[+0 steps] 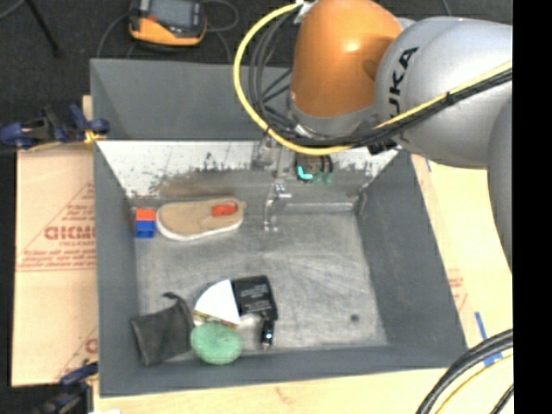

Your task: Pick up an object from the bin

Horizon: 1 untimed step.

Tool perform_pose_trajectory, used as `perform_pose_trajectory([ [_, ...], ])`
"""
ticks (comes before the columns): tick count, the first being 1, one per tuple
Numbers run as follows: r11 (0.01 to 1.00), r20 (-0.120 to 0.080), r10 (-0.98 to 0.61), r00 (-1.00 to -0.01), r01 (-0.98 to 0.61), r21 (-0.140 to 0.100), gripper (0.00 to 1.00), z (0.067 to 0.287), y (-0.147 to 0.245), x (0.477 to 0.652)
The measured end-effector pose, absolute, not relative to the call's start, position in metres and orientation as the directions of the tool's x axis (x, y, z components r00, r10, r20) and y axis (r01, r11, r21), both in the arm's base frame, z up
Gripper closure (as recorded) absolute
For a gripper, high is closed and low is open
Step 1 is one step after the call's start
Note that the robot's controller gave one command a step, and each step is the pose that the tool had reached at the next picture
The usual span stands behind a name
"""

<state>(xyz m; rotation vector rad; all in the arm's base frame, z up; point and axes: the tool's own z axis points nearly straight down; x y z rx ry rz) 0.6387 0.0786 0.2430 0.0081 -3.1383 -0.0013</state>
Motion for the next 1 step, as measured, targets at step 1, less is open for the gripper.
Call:
perform_pose_trajectory([
  [1, 1.000, -0.005, -0.004, -1.000, -0.004, 0.001, 0.00, 0.2478, 0.0784, 0.6401],
])
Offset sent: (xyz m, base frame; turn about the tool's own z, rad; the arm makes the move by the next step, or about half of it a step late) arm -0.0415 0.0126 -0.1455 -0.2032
